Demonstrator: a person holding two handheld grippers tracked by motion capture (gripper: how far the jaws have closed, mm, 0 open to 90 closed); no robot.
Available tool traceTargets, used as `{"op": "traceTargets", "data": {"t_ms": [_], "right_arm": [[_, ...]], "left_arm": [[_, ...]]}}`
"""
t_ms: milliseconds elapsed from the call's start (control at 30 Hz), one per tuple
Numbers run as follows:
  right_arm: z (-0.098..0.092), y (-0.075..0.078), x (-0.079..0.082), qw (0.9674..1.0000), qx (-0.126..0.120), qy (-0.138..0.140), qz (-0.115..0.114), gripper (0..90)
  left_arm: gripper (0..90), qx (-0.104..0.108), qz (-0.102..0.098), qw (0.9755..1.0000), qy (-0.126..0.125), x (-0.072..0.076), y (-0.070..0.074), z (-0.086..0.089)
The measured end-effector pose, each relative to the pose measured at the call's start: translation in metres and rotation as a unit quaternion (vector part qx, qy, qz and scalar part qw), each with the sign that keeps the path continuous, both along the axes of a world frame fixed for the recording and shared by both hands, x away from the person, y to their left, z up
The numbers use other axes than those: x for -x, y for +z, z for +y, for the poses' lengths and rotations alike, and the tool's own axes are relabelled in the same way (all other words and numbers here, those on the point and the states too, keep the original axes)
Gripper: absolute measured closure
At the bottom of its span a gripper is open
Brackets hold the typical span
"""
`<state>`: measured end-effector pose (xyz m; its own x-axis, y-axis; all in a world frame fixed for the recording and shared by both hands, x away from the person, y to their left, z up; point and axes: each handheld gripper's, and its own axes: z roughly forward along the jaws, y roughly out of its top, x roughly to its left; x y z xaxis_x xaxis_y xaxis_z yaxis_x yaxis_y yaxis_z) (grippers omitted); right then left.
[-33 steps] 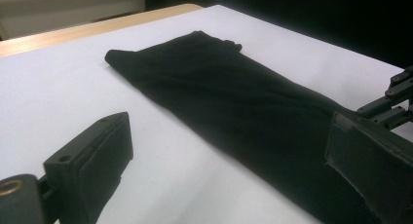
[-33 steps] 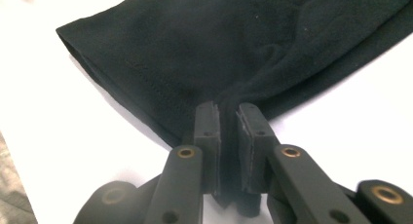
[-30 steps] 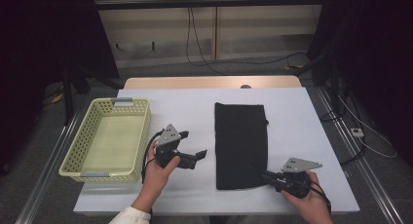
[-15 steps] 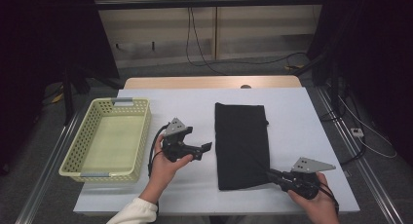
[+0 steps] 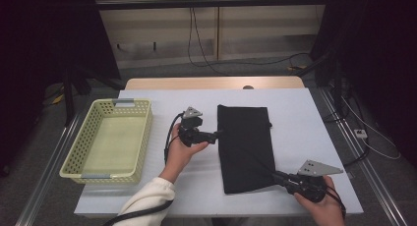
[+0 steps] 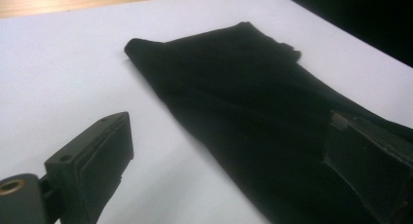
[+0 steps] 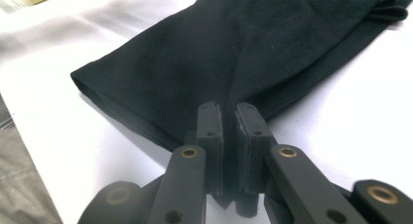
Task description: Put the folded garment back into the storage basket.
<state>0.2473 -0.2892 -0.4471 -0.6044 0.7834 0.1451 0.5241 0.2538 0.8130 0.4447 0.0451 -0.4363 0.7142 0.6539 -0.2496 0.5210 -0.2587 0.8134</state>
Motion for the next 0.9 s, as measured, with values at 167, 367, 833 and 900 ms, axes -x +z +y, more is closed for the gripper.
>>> {"op": "traceTargets", "data": {"t_ms": [167,367,833,900], "right_arm": [[0.0,0.0,0.0,1.0,-0.001,0.001,0.001,82.4],[0.001,-0.001,0.0,1.0,0.002,0.004,0.0,82.4],[0.001,-0.001,-0.001,0.9999,0.003,0.01,-0.002,82.4],[0.001,0.0,-0.001,0.9999,0.003,0.01,-0.004,82.4]], "left_arm": [[7.8,-0.01,0.002,0.9999,0.013,-0.015,-0.002,-0.006],[12.5,-0.011,0.017,0.9995,0.024,-0.032,-0.006,-0.013],[18.6,-0.049,0.011,0.9975,0.05,-0.062,-0.01,-0.028],[18.8,-0.053,0.01,0.9971,0.053,-0.065,-0.011,-0.031]]}}
